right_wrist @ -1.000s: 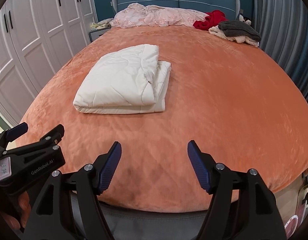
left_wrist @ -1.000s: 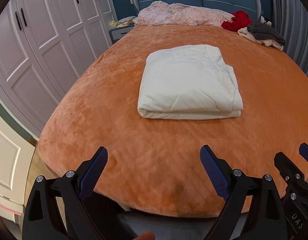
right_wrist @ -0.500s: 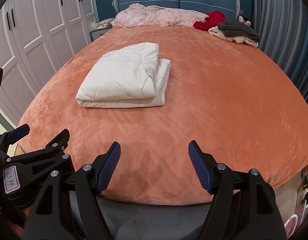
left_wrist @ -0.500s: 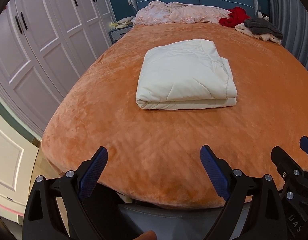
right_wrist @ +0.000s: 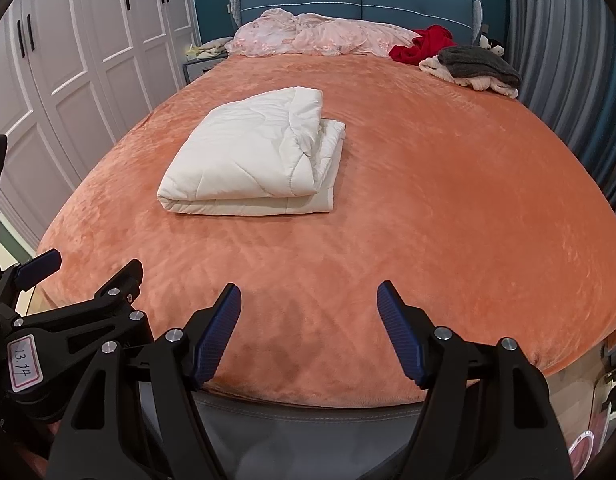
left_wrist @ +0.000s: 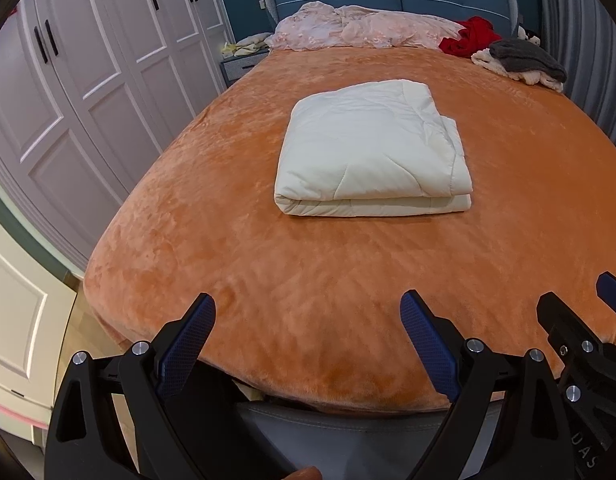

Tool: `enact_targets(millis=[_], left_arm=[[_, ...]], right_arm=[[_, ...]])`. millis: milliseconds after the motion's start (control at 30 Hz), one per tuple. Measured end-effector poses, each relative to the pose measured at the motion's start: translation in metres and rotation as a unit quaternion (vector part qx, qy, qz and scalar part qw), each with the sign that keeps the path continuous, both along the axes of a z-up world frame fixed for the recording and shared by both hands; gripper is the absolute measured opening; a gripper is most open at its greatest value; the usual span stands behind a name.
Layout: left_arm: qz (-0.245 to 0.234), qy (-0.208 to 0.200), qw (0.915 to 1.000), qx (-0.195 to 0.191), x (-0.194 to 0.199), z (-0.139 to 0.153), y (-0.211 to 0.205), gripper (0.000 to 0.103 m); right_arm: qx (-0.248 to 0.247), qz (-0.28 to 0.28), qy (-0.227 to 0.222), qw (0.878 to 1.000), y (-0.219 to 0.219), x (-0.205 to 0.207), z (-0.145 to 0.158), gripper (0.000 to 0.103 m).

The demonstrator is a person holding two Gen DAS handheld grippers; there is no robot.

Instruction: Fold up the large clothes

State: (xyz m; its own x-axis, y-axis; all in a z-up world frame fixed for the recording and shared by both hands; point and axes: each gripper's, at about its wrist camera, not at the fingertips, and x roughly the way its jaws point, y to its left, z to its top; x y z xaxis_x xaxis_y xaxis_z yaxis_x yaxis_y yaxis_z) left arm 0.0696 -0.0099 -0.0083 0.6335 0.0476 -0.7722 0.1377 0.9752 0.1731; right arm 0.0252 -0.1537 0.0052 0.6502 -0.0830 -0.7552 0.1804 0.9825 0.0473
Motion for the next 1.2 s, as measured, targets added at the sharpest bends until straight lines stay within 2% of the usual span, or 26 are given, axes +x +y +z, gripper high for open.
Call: enact_targets(millis=[1200], left_arm=[[0.006,0.003,1.0,-0.002,-0.0021,-0.0006,0.0056,0.09]], right_arm=[[-0.001,0.0,0.001,1.0,0.0022,-0.0008,0.0016,0.068]])
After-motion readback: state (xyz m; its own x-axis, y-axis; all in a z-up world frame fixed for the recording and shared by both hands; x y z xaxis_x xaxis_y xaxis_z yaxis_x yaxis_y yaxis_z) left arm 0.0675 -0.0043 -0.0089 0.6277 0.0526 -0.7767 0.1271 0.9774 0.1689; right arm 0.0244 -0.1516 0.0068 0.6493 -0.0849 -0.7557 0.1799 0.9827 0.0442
